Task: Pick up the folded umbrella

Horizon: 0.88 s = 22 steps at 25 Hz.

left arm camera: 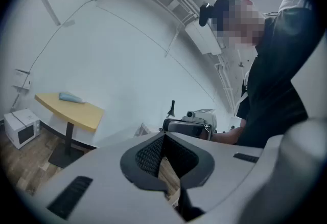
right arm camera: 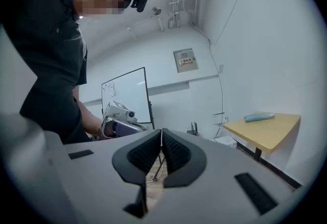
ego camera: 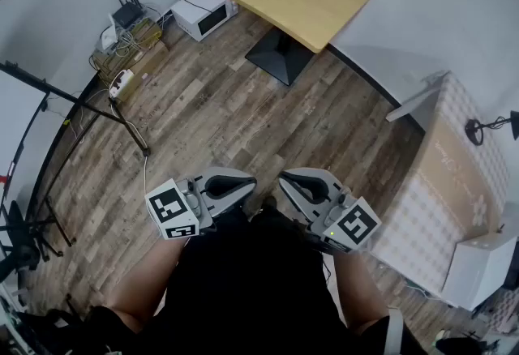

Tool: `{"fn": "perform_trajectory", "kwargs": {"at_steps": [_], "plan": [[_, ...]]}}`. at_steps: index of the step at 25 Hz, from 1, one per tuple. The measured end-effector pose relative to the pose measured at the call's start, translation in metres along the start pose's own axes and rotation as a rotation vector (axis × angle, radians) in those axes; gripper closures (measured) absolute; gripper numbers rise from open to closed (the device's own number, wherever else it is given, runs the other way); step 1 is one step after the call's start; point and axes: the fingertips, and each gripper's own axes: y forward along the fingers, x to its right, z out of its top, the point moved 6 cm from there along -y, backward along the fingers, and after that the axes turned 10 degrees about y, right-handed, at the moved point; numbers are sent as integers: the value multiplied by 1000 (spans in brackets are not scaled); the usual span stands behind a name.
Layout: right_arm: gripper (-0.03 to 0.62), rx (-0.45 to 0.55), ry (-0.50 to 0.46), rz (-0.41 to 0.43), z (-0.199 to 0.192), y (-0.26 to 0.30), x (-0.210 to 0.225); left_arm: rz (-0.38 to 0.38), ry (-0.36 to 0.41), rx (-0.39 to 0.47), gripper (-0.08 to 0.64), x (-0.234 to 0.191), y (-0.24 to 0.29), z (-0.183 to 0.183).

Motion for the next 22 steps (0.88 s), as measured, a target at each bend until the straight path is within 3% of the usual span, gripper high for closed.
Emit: {"fn": "perform_trajectory", "kwargs": {"at_steps": [10, 22], "plan": [[571, 12, 31, -32, -6, -4, 2, -12, 4, 8, 548, 5, -2, -5], [571, 43, 5, -67, -6, -36, 21, -8, 34, -11, 548, 10, 34, 0]]}}
